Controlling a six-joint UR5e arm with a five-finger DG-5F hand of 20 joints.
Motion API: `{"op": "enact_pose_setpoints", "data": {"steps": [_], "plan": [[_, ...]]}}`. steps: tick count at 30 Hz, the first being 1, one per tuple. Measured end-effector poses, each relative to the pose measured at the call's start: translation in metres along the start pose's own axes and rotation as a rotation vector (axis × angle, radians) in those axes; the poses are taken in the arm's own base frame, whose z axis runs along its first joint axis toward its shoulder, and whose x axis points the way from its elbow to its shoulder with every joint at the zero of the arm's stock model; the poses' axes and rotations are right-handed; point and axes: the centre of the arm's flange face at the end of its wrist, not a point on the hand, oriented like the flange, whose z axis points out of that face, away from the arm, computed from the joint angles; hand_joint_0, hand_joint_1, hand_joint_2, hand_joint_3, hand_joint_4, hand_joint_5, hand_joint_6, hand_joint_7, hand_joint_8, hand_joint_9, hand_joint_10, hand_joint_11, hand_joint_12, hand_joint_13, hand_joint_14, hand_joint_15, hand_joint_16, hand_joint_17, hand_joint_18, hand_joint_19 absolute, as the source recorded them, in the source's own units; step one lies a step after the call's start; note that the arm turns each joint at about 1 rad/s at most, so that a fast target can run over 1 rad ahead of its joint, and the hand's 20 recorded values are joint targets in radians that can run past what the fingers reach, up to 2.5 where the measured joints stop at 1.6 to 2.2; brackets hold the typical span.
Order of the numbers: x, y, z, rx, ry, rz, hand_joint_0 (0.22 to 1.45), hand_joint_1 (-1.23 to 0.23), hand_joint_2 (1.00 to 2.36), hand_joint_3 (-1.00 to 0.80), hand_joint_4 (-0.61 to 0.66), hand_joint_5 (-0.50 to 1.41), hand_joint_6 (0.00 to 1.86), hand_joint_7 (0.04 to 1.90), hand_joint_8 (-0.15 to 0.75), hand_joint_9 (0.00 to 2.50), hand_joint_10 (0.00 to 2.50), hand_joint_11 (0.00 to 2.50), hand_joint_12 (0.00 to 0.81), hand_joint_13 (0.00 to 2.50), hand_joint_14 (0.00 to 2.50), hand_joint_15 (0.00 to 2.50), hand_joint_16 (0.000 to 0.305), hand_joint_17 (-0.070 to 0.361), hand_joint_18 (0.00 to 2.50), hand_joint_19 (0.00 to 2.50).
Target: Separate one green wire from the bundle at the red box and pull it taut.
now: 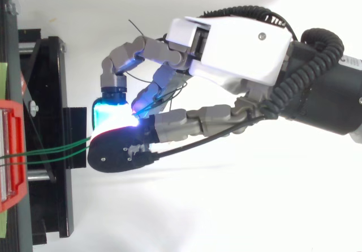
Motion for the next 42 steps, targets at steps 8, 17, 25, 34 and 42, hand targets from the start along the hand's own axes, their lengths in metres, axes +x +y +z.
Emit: {"op": "enact_pose_setpoints", "data": {"steps": [8, 17, 25, 34, 42], "plan": [[-0.0002, 0.0, 0.0, 0.0, -0.002, 0.0, 0.74, -0.85, 1.01, -0.36, 0.05, -0.17, 0.92, 1.27, 0.35, 1.12, 0.02, 0.74, 0.404, 0.96, 0.02, 0.52, 0.057, 0.128, 0.81, 0.6], [-0.0003, -0.0001, 0.0, 0.0, -0.002, 0.0, 0.73, -0.83, 1.01, -0.44, 0.09, -0.17, 0.92, 1.25, 0.348, 1.14, 0.02, 0.75, 0.405, 0.98, 0.02, 0.53, 0.056, 0.127, 0.82, 0.6], [-0.0002, 0.0, -0.0001, 0.0, -0.002, 0.0, 0.71, -0.8, 1.0, -0.46, 0.1, -0.17, 0.92, 1.25, 0.349, 1.19, 0.02, 0.85, 0.405, 1.02, 0.02, 0.59, 0.056, 0.126, 0.83, 0.6], [-0.0001, 0.0005, -0.0003, 0.0, -0.002, 0.013, 0.68, -0.78, 1.0, -0.5, 0.16, -0.18, 0.92, 1.19, 0.338, 1.23, 0.02, 1.01, 0.413, 1.16, 0.03, 0.88, 0.057, 0.128, 0.83, 0.64], [0.0001, 0.0001, -0.0003, 0.001, -0.002, 0.015, 0.67, -0.72, 1.0, -0.48, 0.16, -0.18, 0.92, 1.18, 0.335, 1.13, 0.02, 0.92, 0.416, 1.15, 0.03, 0.89, 0.057, 0.129, 0.83, 0.64]]}}
